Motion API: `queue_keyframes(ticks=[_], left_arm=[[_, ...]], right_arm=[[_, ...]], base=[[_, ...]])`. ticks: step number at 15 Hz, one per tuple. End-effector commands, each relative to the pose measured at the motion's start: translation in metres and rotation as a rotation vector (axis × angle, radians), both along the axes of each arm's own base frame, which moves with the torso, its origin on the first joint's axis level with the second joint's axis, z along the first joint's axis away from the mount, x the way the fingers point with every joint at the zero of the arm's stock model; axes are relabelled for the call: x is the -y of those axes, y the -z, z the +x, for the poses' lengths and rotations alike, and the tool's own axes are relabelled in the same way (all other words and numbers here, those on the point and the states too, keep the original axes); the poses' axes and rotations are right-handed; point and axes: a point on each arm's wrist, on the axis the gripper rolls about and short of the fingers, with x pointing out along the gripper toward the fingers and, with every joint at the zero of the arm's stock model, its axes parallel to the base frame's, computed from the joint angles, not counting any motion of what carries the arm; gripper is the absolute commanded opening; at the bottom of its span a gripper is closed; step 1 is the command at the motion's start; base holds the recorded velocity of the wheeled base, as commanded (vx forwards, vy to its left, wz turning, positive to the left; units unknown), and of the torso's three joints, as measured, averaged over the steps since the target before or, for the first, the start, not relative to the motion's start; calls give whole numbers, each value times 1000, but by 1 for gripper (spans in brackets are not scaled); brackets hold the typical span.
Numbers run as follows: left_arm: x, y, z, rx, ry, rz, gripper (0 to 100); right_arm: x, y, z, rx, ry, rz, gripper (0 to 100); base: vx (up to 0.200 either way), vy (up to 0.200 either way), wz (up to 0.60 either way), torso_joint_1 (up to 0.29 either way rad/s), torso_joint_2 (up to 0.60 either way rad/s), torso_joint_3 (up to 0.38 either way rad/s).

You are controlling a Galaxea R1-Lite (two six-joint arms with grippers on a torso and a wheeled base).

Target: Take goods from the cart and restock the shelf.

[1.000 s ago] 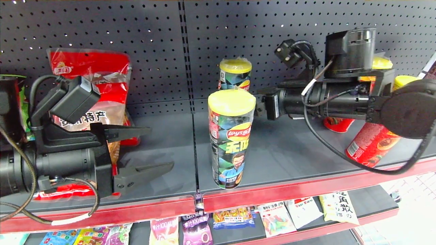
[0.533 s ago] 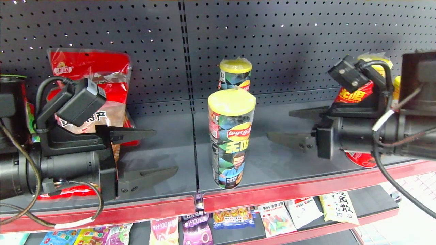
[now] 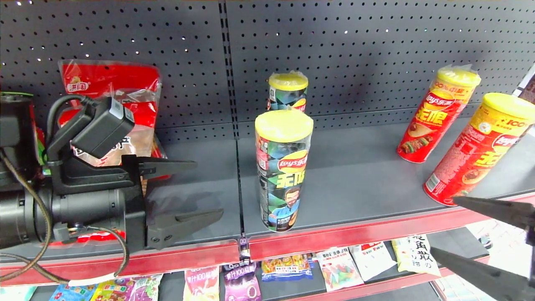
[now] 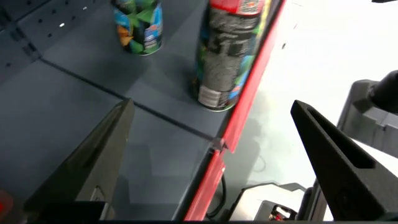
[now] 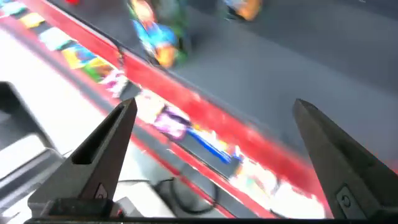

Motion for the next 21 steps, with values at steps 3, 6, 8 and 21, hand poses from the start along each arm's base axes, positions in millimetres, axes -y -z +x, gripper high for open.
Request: queue_keyframes(ticks=[3,6,8,21], left_arm=[[2,-1,-1,3,12,-2,100],[3,-3,0,7,11,-5,100],[2,-3,0,7,9,-7,100],[-24,0,-26,31,-57,-25,100]], right_arm=[[56,41,-92,77,458,46,100],[56,57,-119,16,673,15,100],[52,75,-124,6,778,14,100],[53,127,-100,122,791,113,100]], base=[[0,0,0,0,0,0],[0,0,0,0,0,0],[0,0,0,0,0,0],[0,0,0,0,0,0]])
